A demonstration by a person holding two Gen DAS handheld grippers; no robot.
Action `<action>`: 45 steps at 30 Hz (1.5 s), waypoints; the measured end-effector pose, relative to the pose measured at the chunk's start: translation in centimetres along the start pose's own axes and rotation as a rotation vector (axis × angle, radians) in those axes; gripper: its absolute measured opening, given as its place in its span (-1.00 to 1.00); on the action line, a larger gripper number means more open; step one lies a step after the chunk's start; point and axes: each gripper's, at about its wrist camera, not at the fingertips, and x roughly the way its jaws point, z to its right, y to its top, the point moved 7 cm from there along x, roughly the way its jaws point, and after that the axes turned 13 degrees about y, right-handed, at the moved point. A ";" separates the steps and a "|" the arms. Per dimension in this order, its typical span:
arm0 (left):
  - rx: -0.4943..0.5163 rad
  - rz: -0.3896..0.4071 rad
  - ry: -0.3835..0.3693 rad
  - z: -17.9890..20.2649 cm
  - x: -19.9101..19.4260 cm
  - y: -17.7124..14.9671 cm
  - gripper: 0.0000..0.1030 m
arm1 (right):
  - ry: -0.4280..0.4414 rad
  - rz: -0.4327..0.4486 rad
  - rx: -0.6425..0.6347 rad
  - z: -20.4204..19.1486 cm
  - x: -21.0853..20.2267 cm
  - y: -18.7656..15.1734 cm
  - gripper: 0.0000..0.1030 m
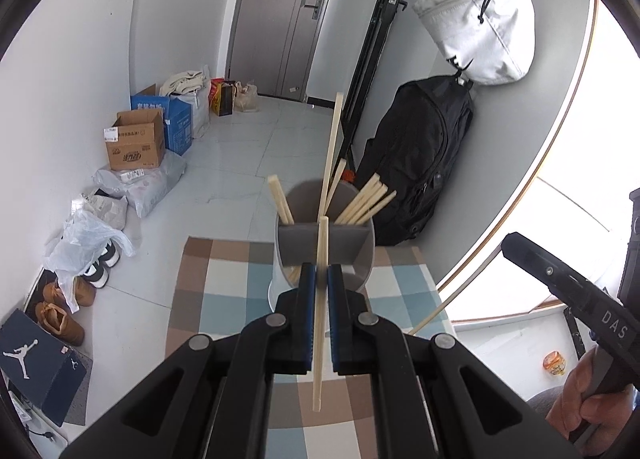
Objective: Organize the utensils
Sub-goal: 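Lift both held chopsticks and carry them above the utensil holder, then open both grippers, dropping the chopsticks into the holder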
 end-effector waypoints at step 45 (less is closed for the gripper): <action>0.015 0.094 -0.017 -0.8 7.6 11.0 -0.96 | -0.029 -0.022 -0.118 2.2 10.5 13.1 -0.90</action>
